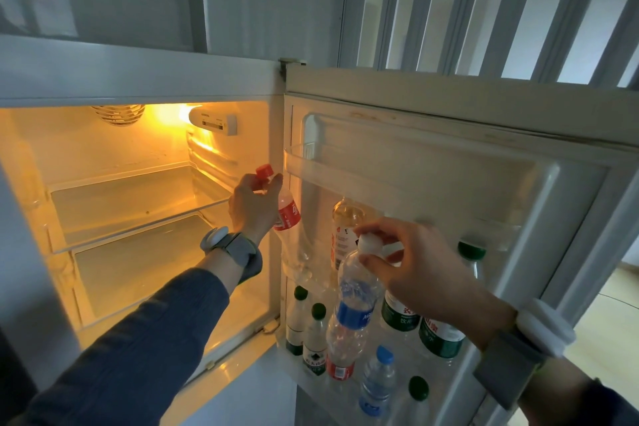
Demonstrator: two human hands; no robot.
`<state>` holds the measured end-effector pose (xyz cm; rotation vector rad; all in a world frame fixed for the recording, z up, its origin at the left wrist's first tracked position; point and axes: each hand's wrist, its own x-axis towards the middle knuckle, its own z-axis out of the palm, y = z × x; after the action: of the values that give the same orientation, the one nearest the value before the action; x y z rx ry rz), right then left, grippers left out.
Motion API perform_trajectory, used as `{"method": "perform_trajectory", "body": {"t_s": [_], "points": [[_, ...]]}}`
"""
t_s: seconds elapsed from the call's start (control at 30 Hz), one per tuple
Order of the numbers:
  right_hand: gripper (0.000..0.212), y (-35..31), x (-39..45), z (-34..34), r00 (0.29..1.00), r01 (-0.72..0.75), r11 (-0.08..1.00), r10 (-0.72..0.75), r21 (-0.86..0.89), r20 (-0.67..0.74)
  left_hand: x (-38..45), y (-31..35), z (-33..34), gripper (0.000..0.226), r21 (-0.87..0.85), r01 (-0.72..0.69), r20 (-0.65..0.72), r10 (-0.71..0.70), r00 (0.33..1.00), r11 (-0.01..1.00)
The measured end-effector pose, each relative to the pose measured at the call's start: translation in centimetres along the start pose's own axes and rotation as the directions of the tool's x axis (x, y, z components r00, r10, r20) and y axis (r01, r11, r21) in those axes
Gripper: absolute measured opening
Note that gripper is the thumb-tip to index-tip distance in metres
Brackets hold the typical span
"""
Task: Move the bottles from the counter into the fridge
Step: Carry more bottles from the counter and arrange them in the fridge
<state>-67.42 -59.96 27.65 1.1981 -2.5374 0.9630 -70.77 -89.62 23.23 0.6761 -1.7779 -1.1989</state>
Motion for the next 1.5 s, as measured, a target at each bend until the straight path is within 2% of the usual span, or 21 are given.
{"method": "perform_trajectory", "body": {"t_s": [0.2, 0.4, 0.63, 0.73, 0.83, 0.93, 1.07, 1.5], "points": [[0.038, -0.1, -0.1, 0.0, 1.000, -0.014, 1.000, 0.014, 0.018, 0.004, -0.1, -0.4, 0.3, 0.045, -0.049, 0.126, -0.098, -0.130, 0.987, 0.991], [0.037, -0.4, 0.0, 0.2, 1.000, -0.007, 0.999, 0.007, 0.040, 0.011, 0.1, 0.0, 1.6, 0.050, -0.002, 0.177, 0.009, -0.177, 0.984, 0.984], [0.038, -0.1, 0.1, 0.1, 1.000, -0.012, 1.000, 0.012, 0.026, 0.002, 0.7, -0.2, 1.7, 0.040, 0.034, 0.089, 0.000, -0.089, 0.996, 0.995], [0.039, 0.4, -0.1, -0.1, 0.999, -0.035, 0.999, 0.035, 0.033, 0.003, 0.3, -0.2, 1.0, 0.041, -0.026, 0.048, -0.069, -0.050, 0.996, 0.999], [0.039, 0.8, -0.4, -0.1, 0.998, -0.066, 0.997, 0.066, 0.037, 0.000, -0.3, -0.5, 0.4, 0.032, -0.093, 0.006, -0.138, -0.019, 0.990, 0.996], [0.040, 0.8, -0.7, -0.2, 0.996, -0.087, 0.996, 0.086, 0.029, 0.019, -1.0, -0.6, 0.1, 0.032, -0.074, -0.088, -0.175, 0.074, 0.982, 0.993], [0.040, 0.8, -0.9, 0.0, 0.995, -0.096, 0.995, 0.095, 0.028, 0.032, -1.7, -0.3, 0.4, 0.033, -0.066, -0.121, -0.142, 0.111, 0.984, 0.990], [0.037, 0.1, -0.3, 0.3, 0.997, -0.078, 0.996, 0.077, 0.043, 0.021, 0.0, 0.1, 2.7, 0.040, -0.038, 0.044, 0.058, -0.042, 0.997, 0.998]]}}
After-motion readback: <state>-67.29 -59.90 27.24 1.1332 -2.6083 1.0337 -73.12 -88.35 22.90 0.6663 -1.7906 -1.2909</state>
